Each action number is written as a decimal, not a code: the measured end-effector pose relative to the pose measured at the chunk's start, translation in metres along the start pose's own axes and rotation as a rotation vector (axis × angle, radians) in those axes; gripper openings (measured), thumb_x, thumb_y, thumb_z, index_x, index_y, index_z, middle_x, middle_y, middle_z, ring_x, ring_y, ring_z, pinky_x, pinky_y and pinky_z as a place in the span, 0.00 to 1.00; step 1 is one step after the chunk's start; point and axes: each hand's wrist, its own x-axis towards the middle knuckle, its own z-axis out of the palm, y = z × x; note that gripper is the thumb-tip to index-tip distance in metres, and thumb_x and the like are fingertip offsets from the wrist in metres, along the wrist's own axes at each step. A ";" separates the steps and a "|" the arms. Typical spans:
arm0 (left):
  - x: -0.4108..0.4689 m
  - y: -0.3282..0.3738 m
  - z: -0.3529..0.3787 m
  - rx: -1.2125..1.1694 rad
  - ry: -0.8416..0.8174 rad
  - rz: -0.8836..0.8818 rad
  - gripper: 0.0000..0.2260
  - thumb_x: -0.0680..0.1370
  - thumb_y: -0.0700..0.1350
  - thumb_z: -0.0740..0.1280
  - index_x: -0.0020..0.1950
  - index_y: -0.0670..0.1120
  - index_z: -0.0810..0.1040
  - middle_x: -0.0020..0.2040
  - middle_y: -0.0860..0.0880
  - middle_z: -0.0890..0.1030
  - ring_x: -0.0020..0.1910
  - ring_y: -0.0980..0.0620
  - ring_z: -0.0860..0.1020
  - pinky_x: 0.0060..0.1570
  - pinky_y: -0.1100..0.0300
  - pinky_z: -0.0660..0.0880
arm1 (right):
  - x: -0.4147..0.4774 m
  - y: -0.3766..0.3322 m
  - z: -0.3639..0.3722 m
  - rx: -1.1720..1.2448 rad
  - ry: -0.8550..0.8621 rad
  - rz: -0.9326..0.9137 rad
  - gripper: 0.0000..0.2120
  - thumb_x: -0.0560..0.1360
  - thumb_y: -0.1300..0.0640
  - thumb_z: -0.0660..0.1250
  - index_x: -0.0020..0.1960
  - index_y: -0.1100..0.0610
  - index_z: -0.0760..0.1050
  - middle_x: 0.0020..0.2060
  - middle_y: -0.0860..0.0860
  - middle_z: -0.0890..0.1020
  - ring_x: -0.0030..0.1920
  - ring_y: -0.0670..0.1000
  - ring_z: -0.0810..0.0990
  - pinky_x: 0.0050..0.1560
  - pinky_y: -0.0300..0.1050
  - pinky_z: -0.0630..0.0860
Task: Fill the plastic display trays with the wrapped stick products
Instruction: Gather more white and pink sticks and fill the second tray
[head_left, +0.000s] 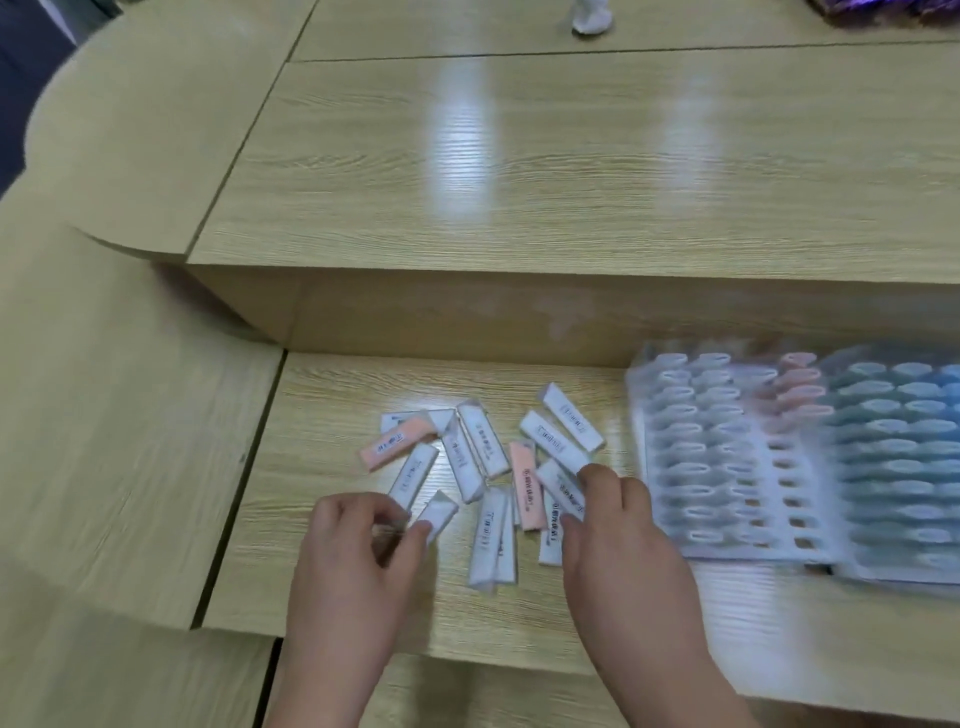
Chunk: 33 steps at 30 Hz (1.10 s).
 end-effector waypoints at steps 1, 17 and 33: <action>-0.002 -0.001 0.000 0.015 -0.010 0.006 0.09 0.71 0.51 0.76 0.46 0.54 0.79 0.49 0.57 0.71 0.41 0.54 0.77 0.41 0.56 0.74 | 0.000 0.000 -0.001 0.026 0.003 0.006 0.16 0.77 0.56 0.68 0.62 0.51 0.69 0.50 0.49 0.74 0.34 0.50 0.79 0.25 0.36 0.57; -0.002 0.036 -0.003 -0.247 0.030 0.039 0.11 0.72 0.54 0.75 0.48 0.62 0.75 0.38 0.59 0.81 0.33 0.56 0.78 0.32 0.65 0.71 | -0.029 0.047 -0.065 0.471 0.318 -0.228 0.09 0.76 0.50 0.65 0.54 0.42 0.80 0.44 0.38 0.80 0.39 0.37 0.77 0.38 0.27 0.71; 0.000 0.226 0.072 -0.430 -0.163 0.376 0.04 0.73 0.49 0.74 0.43 0.59 0.84 0.34 0.56 0.76 0.31 0.56 0.73 0.33 0.64 0.70 | 0.068 0.135 -0.139 0.116 0.351 -0.271 0.06 0.75 0.57 0.71 0.51 0.52 0.80 0.40 0.46 0.82 0.44 0.51 0.78 0.40 0.44 0.70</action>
